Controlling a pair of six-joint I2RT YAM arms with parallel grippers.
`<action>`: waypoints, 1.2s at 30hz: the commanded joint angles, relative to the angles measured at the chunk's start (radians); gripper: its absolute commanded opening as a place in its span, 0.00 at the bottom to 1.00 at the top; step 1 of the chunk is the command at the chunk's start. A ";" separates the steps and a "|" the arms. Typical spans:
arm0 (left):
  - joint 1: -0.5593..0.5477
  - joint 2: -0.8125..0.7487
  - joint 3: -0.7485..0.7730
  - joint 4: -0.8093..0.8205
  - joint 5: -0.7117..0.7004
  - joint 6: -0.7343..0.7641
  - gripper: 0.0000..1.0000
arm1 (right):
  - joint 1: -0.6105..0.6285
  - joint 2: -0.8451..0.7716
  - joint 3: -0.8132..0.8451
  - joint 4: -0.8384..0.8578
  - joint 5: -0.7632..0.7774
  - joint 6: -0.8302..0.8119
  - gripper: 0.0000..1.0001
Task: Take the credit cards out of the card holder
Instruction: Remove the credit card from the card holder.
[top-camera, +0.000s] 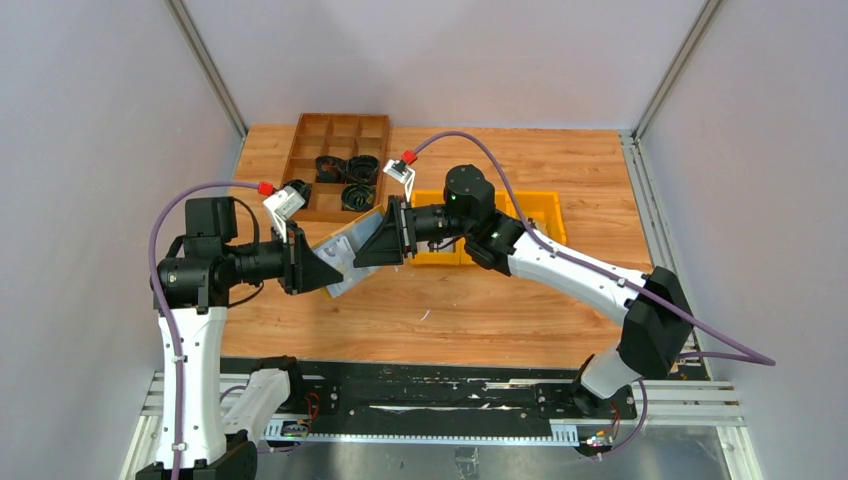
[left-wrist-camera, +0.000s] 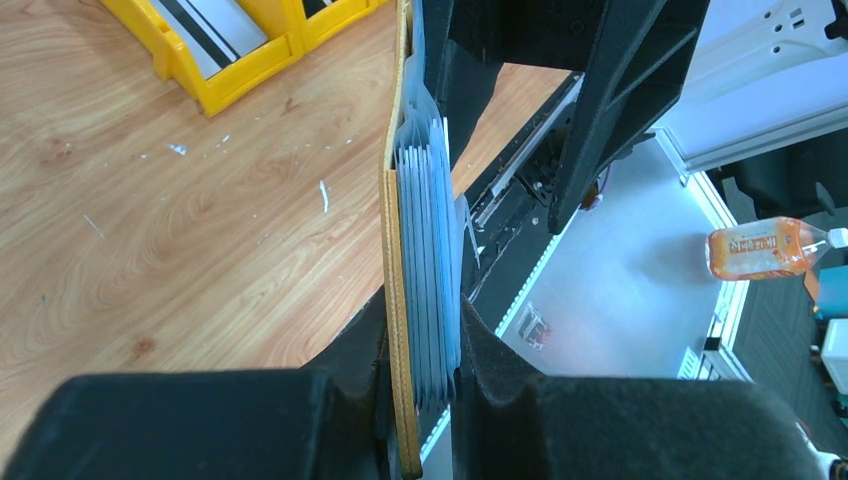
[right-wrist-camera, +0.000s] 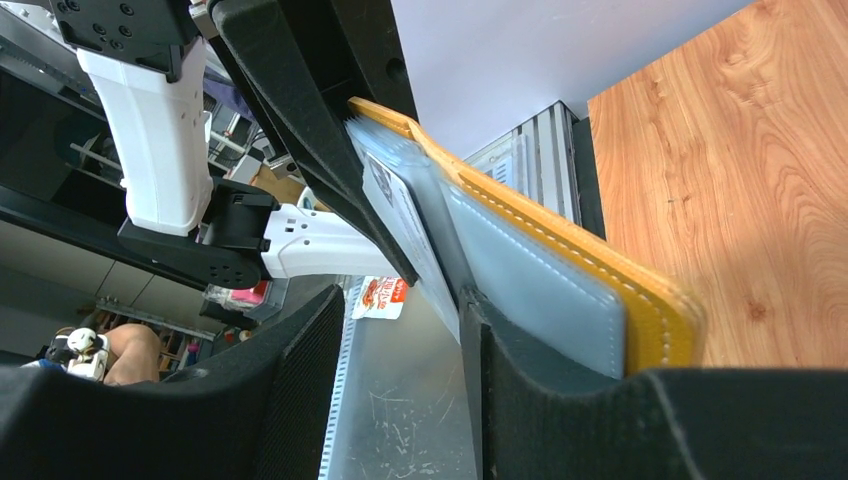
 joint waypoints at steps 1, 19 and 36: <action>-0.009 -0.024 0.029 -0.006 0.116 -0.010 0.00 | 0.002 0.000 0.029 -0.011 0.031 -0.016 0.49; -0.009 0.006 0.008 -0.007 0.122 0.015 0.14 | 0.052 0.084 -0.071 0.519 -0.007 0.349 0.26; -0.009 0.024 0.009 -0.008 0.017 -0.025 0.10 | 0.122 0.089 0.000 0.339 0.050 0.199 0.27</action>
